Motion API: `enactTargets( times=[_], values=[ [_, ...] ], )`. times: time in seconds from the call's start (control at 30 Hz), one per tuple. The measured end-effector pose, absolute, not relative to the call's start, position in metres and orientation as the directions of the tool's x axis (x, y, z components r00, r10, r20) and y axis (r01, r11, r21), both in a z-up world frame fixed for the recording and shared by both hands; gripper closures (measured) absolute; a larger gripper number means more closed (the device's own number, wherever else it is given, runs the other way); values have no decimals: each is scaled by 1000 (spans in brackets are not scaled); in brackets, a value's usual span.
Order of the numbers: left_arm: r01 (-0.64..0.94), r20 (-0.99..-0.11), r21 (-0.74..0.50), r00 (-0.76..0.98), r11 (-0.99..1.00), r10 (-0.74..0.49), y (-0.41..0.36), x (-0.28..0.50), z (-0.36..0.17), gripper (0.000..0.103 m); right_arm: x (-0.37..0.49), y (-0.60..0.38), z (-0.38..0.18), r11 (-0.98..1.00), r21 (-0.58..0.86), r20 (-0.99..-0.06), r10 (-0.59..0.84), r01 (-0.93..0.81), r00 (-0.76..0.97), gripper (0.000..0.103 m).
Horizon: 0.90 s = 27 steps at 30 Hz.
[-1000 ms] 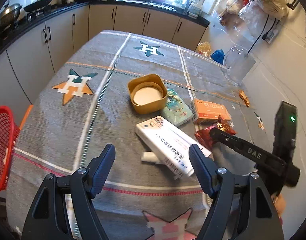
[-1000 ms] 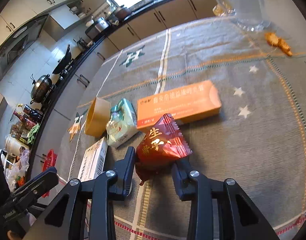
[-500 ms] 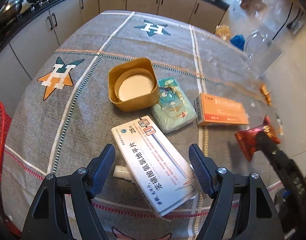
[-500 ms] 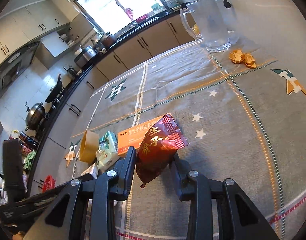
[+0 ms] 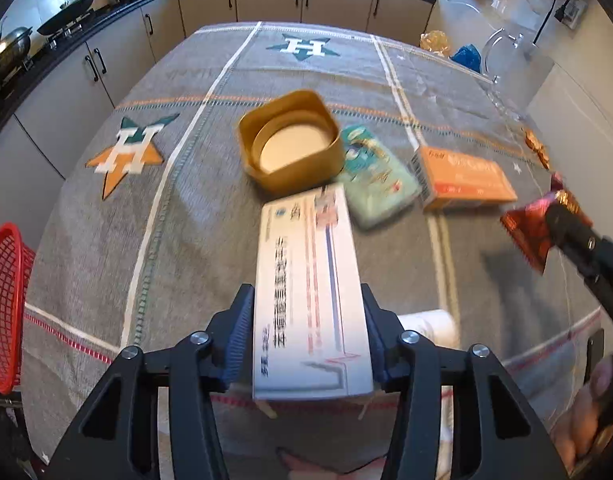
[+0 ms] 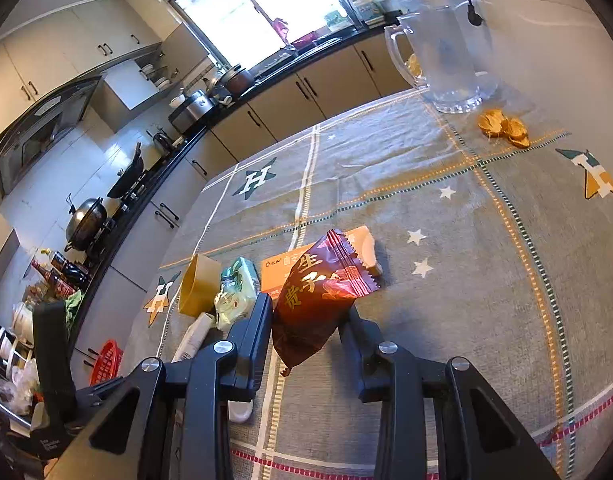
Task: Collect trash
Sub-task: 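Grasp the long white barcode box with the left gripper, then carry the white box in the left gripper while the right gripper carries the snack bag to the basket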
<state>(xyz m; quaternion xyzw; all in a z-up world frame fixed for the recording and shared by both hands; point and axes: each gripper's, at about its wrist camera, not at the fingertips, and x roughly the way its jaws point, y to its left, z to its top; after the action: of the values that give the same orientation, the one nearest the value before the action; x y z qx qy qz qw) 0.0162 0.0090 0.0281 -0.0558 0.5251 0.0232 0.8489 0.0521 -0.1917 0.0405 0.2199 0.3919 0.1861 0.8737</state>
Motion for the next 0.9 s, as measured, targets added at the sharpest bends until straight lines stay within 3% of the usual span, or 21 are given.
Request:
enactTargets(
  times=[0.17,0.33,0.57,0.9],
  values=[
    [-93,-886,-87,463,992,-34,25,3,21,58,50,-184,42,833,519,-596,512,-190,618,67],
    [-87,-863,-121,501,989,-61,35,-4,19,89,46,-176,46,831,505,-581,527,-233,621,67],
    [-81,-818,-111,574,991,-45,34,-18,28,90,32,-156,54,818,467,-546,566,-337,618,67],
    [-80,-752,-7,658,997,47,26,-36,47,90,19,-134,59,799,416,-523,601,-434,605,67]
  ],
)
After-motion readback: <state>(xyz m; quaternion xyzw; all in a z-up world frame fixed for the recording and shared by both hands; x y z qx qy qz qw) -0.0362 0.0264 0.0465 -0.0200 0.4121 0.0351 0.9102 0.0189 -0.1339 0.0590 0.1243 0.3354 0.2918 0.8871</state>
